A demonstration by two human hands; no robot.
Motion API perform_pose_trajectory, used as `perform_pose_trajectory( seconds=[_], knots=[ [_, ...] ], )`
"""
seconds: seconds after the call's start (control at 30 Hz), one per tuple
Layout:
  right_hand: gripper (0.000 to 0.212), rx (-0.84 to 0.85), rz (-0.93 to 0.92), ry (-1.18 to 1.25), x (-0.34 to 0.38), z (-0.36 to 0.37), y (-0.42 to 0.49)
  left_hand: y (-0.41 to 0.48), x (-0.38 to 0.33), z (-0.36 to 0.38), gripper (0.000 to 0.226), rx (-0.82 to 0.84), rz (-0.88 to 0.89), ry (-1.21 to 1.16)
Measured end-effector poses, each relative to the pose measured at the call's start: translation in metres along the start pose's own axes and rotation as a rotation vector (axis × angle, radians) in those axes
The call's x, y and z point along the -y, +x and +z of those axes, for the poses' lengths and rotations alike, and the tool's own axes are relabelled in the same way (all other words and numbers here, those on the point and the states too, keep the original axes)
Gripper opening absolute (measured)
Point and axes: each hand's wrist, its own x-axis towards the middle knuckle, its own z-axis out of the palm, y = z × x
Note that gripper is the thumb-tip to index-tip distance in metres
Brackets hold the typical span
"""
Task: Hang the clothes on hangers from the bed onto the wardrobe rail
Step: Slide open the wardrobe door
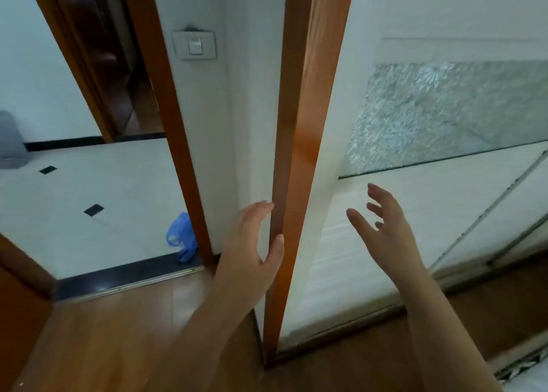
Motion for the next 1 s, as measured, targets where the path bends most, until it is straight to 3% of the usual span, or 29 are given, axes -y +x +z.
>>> perform_pose_trajectory(
  seconds=[0.23, 0.5, 0.67, 0.87, 1.0],
  knots=[
    [0.086, 0.004, 0.011, 0.050, 0.014, 0.015, 0.046, 0.043, -0.014, 0.017, 0.049, -0.184, 0.149, 0.069],
    [0.102, 0.031, 0.072, 0.040, 0.020, 0.028, 0.060, 0.063, -0.020, 0.025, 0.032, -0.430, 0.492, 0.046],
    [0.103, 0.017, 0.093, 0.008, 0.009, 0.020, 0.071, 0.068, -0.035, 0.042, 0.034, -0.298, 0.640, 0.061],
    [0.097, 0.008, 0.125, 0.030, -0.006, -0.016, 0.081, 0.090, -0.062, 0.063, 0.047, -0.141, 0.468, -0.043],
    [0.091, -0.048, 0.120, -0.037, -0.009, -0.056, 0.090, 0.107, -0.086, 0.079, 0.058, 0.057, 0.367, -0.151]
  ],
)
